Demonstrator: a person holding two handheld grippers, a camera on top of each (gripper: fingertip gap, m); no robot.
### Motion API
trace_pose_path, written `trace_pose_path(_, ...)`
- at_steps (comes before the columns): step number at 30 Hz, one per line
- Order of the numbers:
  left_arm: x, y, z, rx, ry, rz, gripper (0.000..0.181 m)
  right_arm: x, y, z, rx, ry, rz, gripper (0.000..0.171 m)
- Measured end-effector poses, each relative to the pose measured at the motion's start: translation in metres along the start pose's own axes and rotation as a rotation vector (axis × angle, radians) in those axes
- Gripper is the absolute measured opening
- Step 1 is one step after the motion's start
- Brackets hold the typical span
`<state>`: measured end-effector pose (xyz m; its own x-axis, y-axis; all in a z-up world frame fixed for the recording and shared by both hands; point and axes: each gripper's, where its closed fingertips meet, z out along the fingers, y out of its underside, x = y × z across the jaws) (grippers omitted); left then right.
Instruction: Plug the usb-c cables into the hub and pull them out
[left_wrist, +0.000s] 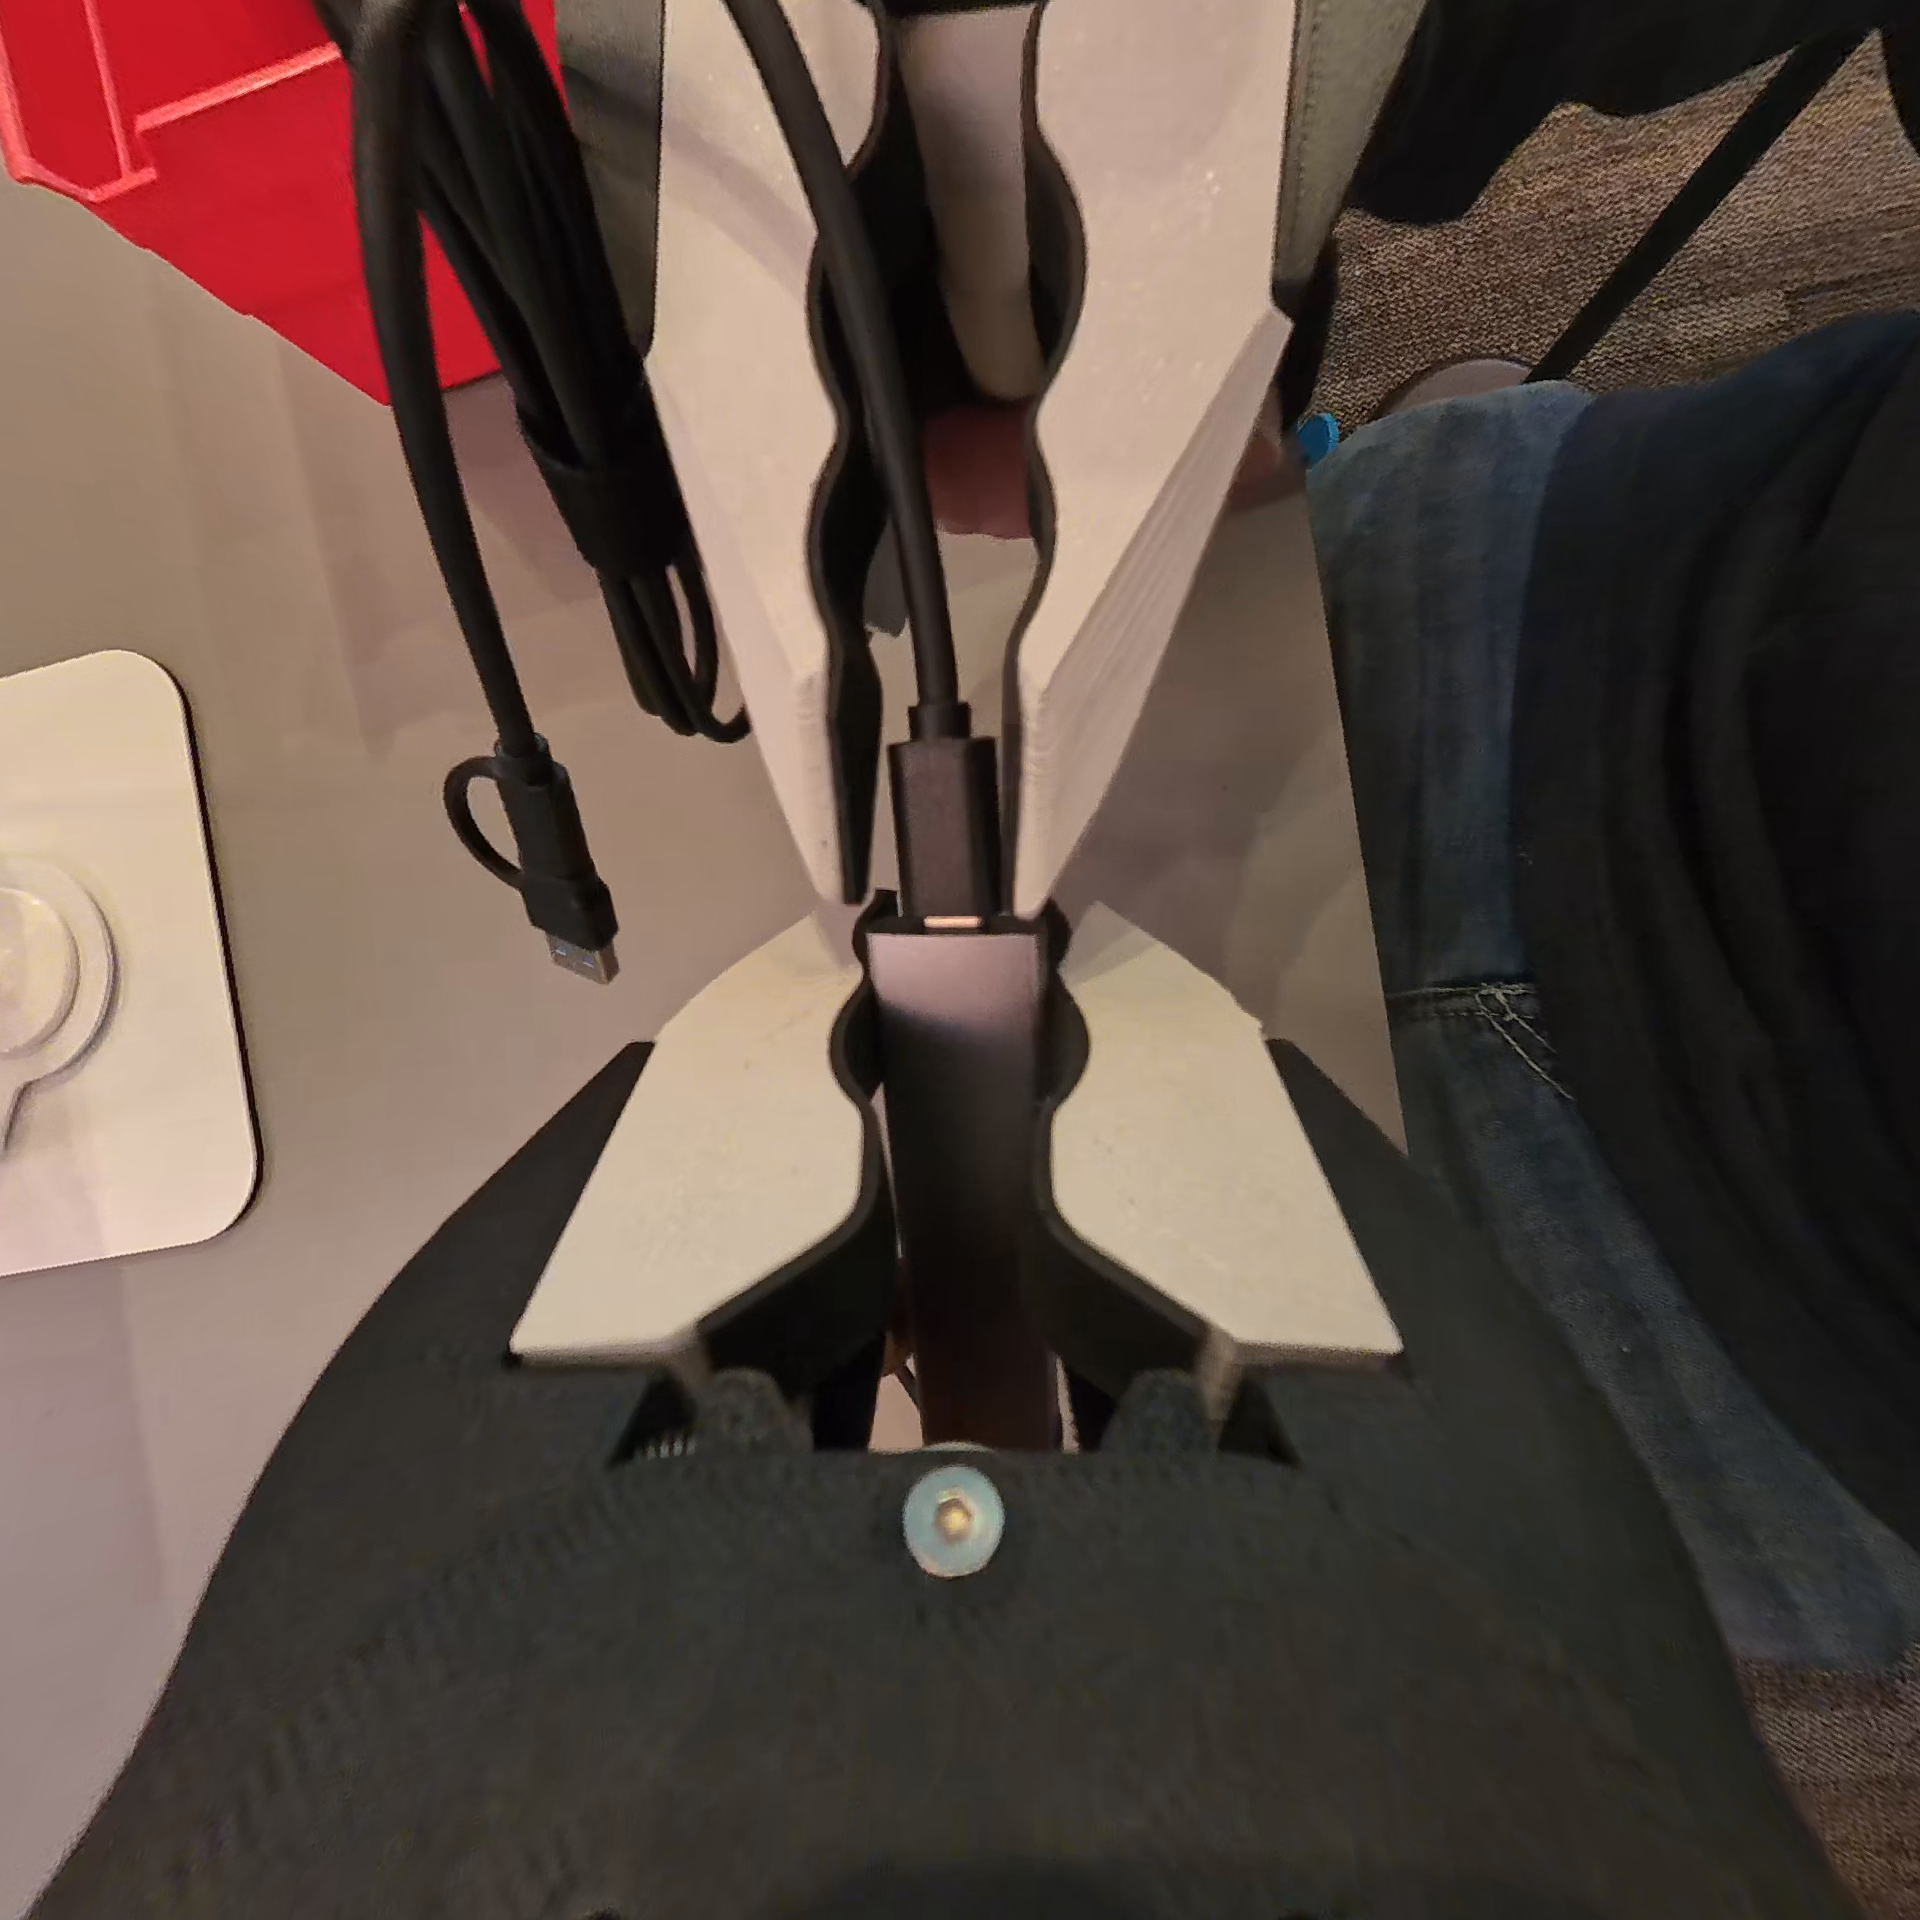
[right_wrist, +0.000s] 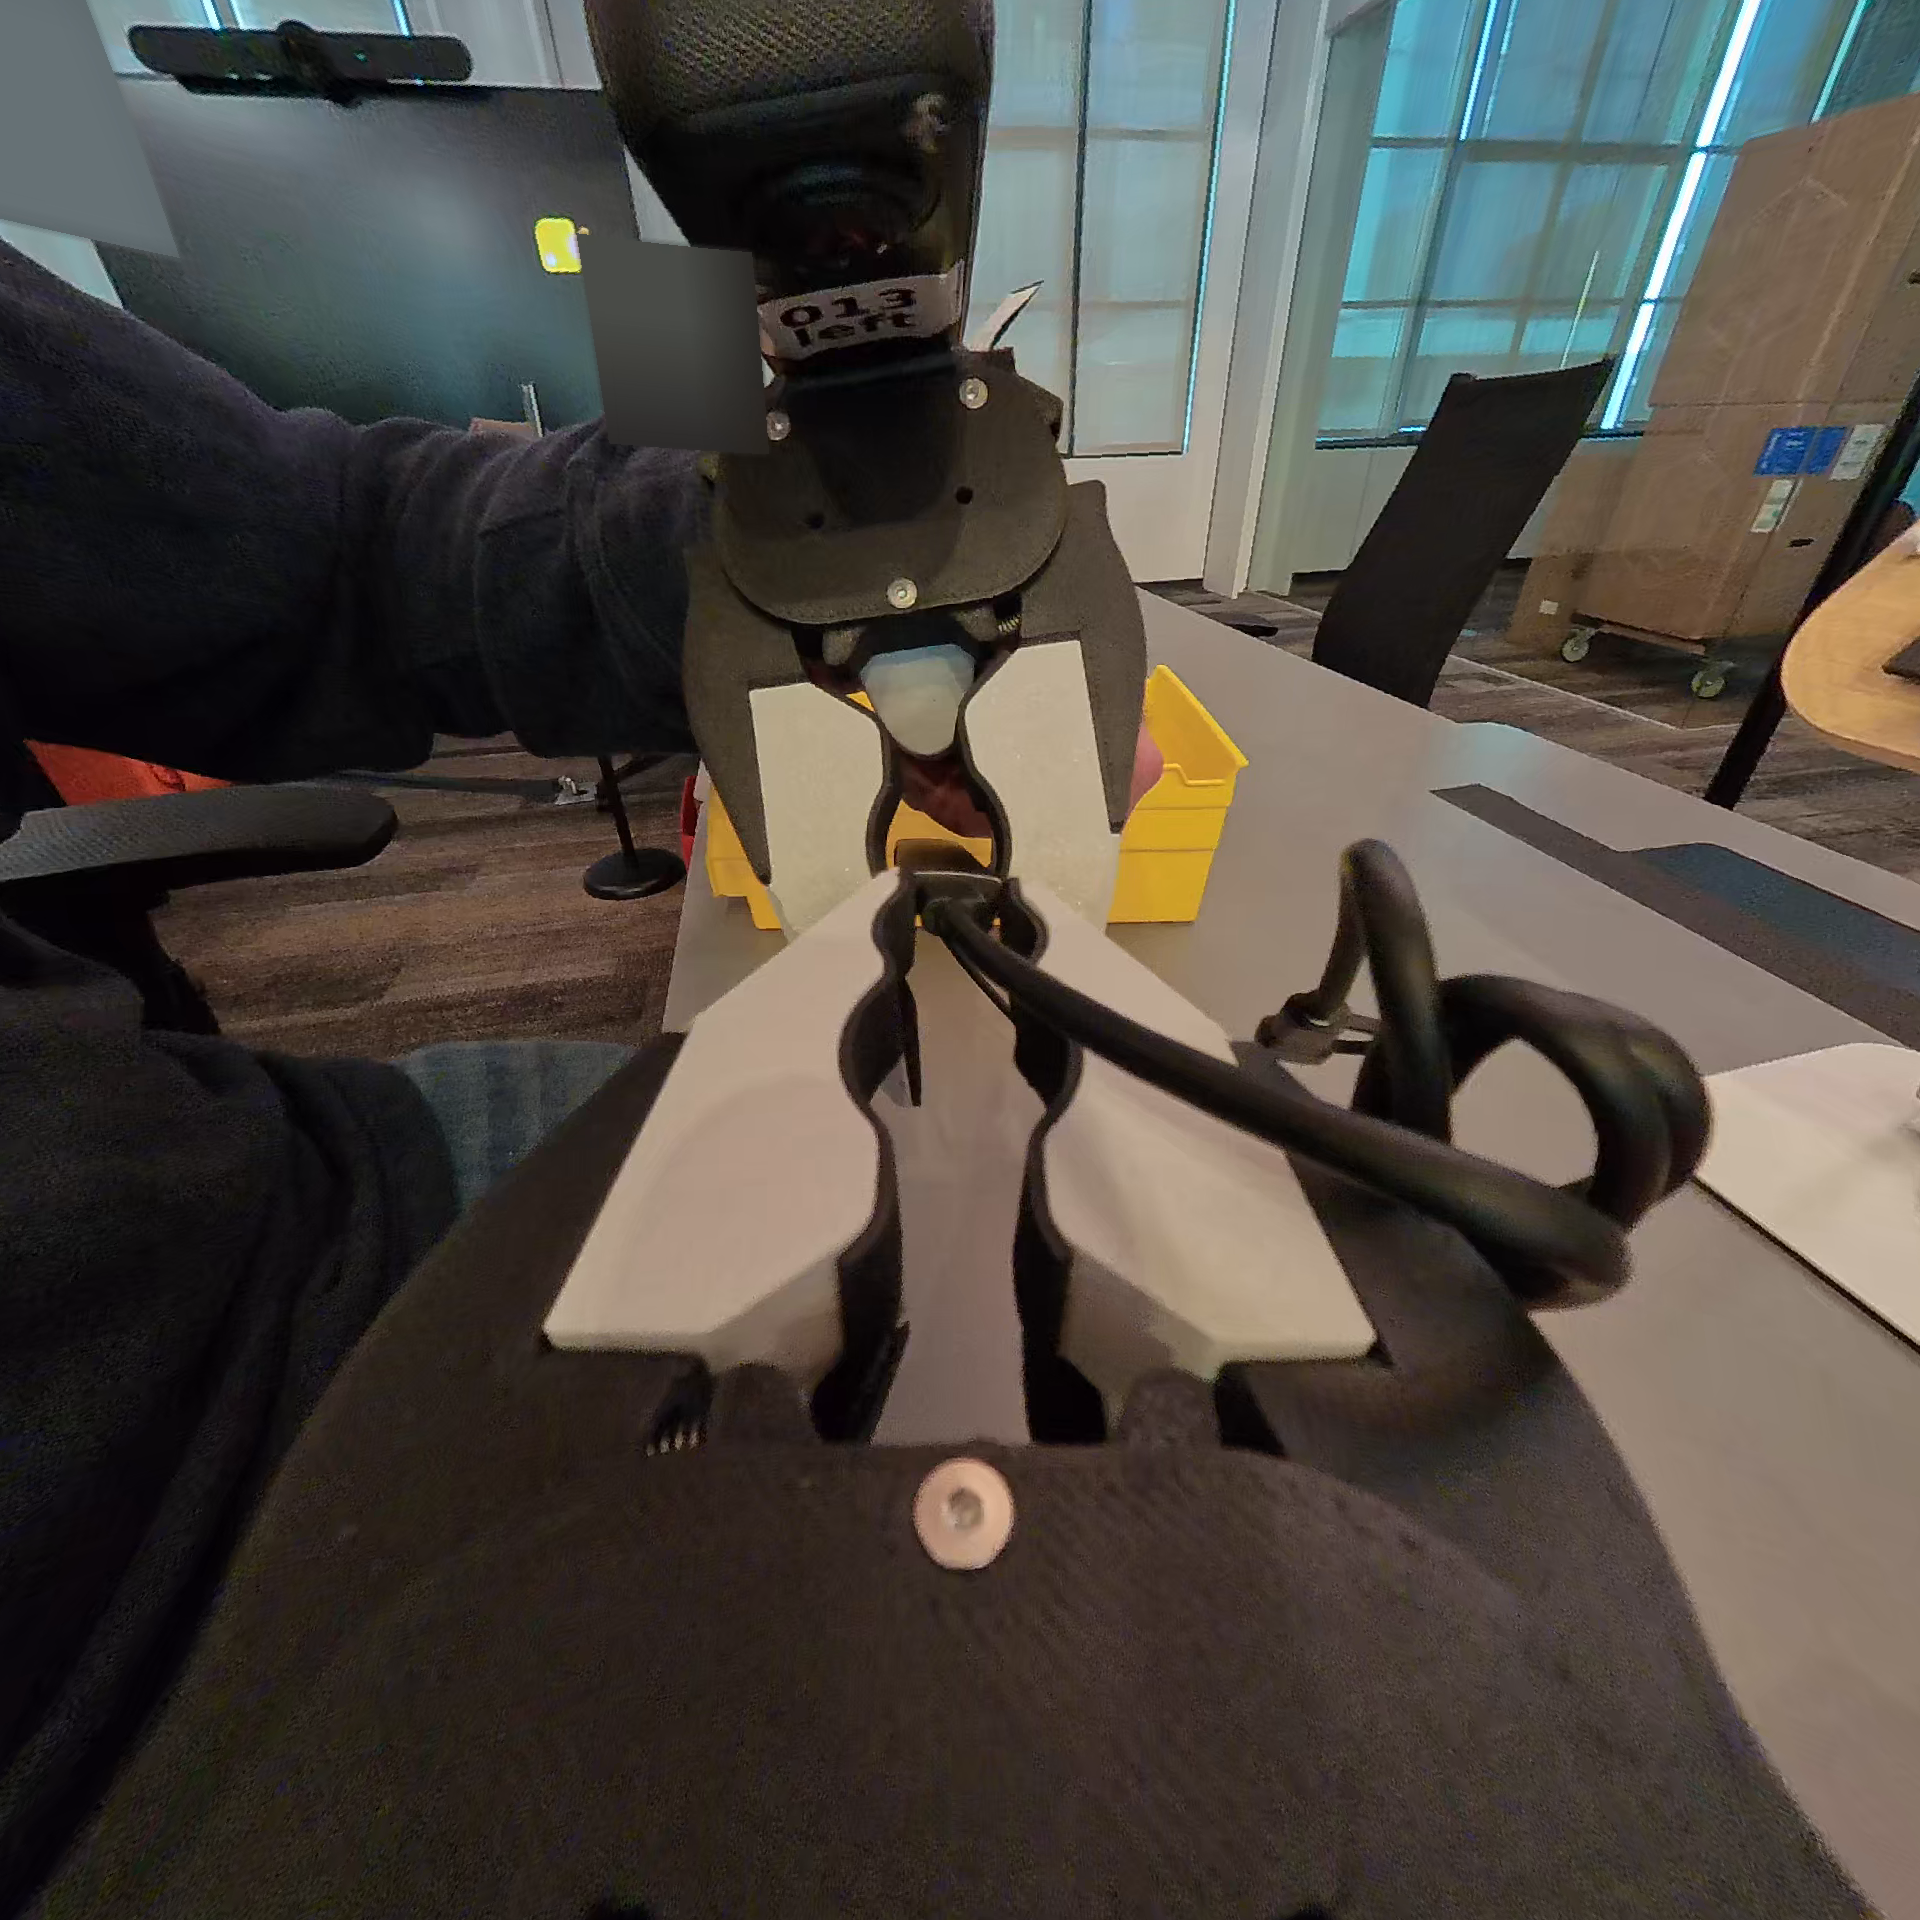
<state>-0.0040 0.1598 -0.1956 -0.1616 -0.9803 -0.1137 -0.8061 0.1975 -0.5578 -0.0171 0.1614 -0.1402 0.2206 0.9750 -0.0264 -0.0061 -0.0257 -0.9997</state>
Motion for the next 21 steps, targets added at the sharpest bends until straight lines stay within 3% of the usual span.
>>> trace_pose_path(21, 0.003, -0.008, 0.001, 0.041, -0.007, 0.038, 0.026, -0.006, 0.000, -0.001, 0.049, -0.049, 0.053, 0.009)
